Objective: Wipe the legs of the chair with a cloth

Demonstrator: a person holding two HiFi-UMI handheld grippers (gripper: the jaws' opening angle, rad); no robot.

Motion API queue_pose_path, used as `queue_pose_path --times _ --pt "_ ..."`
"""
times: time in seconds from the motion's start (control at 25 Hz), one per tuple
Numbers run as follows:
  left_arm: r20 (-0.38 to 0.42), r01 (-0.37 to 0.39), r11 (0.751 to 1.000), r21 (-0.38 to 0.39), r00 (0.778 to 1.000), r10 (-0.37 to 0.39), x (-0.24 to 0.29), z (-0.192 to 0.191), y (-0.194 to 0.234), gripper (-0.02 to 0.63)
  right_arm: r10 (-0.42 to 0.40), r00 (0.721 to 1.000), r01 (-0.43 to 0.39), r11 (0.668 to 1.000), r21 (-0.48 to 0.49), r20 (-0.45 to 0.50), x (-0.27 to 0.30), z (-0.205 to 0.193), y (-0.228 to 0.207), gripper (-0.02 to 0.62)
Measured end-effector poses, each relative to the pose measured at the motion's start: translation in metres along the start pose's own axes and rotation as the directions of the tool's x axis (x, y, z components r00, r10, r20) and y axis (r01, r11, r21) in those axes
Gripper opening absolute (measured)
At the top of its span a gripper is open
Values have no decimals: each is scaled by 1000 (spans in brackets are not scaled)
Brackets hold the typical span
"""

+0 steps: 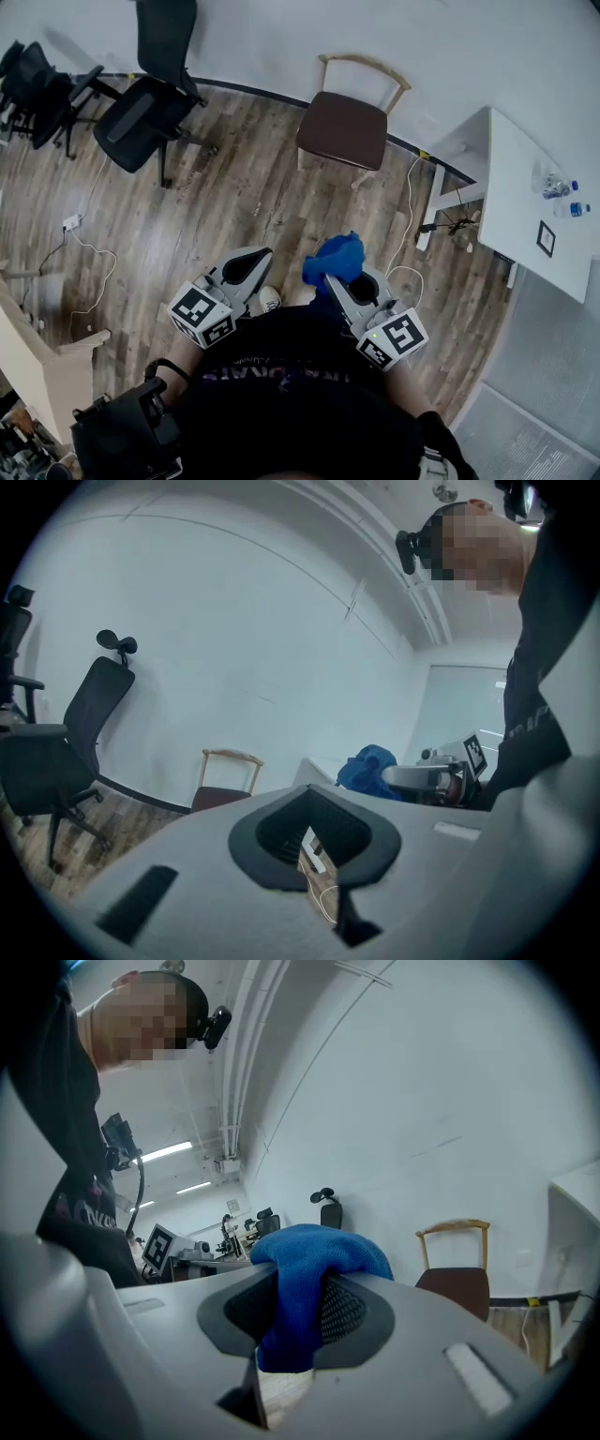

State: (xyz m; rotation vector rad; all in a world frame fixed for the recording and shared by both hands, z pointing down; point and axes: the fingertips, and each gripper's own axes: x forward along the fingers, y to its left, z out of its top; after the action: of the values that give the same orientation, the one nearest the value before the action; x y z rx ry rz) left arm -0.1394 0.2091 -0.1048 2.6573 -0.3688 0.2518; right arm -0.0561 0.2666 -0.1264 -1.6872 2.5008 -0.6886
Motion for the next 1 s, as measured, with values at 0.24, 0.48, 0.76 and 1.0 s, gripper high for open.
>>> queue_pose_path --times 0.24,0.48,0.76,1.0 --pt "-2 21 1000 11 1000 -21 -41 -18 -5 8 -17 1000 17 1000 -1 -1 -7 -26 42 101" --pt "-7 30 1000 -9 1000 -30 -76 -34 -3 8 -34 999 34 999 0 -4 -8 -48 80 101" --pt "29 38 999 -20 999 -37 -88 -34 -6 8 -41 999 41 999 -23 -28 -10 -51 95 101" --pt "37 40 999 -25 999 -39 -83 -32 -7 8 -49 998 47 998 -46 -33 -14 -50 89 101"
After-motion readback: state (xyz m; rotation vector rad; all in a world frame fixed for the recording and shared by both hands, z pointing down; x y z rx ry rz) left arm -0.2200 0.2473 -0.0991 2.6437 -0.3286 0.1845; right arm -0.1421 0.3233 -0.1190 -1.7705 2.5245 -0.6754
